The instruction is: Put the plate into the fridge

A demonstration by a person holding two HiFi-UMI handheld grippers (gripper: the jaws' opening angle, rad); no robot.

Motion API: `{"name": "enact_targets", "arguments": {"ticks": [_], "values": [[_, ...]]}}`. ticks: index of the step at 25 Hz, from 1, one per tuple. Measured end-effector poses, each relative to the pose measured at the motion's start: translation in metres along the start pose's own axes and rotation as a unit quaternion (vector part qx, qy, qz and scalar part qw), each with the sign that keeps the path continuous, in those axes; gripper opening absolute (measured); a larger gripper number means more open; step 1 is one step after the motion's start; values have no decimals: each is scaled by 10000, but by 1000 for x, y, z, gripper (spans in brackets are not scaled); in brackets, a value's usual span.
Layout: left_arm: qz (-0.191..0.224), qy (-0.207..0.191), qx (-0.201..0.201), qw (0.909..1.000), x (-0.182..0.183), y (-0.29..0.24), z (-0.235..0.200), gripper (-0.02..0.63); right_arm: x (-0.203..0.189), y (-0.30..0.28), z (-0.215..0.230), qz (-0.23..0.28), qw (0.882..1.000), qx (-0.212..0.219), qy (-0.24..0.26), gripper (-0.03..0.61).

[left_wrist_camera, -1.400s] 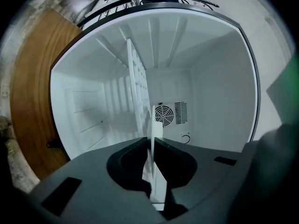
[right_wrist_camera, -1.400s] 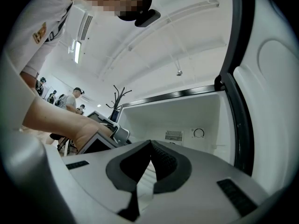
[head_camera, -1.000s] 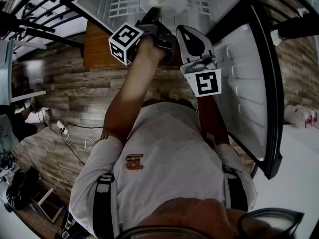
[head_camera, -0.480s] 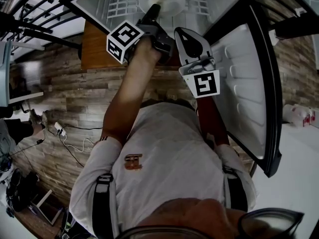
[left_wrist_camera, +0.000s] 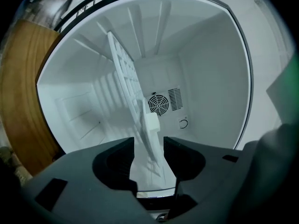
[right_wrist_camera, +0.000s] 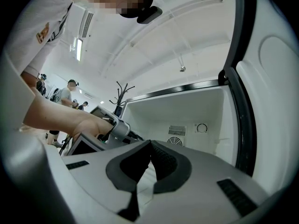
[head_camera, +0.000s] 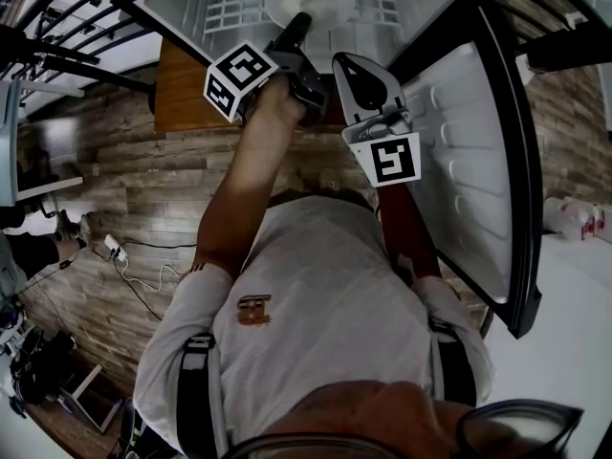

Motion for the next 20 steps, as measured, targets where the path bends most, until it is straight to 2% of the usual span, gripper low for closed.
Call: {"name": "enact_targets", "arguments": {"ticks": [7,14,17,20], "values": [[65,-771,-245,9967,-6,12,10,216,-6,0,1,-131,9999,20,-35,32],[193,-1678,-418,9847,-10,33,14,211,-6,-3,-1,-200,9997,142,-92,32],[207,-2222,-556,9732,-12,40,20,156,-7,-5,-3,-236,9993,244,-139,32],[294,-2948,-675,9527,-12,48,29,100,-7,-6,-6,-210,9990,358,-182,32]]}}
Point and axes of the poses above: the fingertips, and each gripper's own axes: y backward along the fingers, z to its right, x out of its top, the point moved 1 cm from there along y, backward along the fingers, and after that the axes turned 11 degrees about -z, right-handed, at the moved point
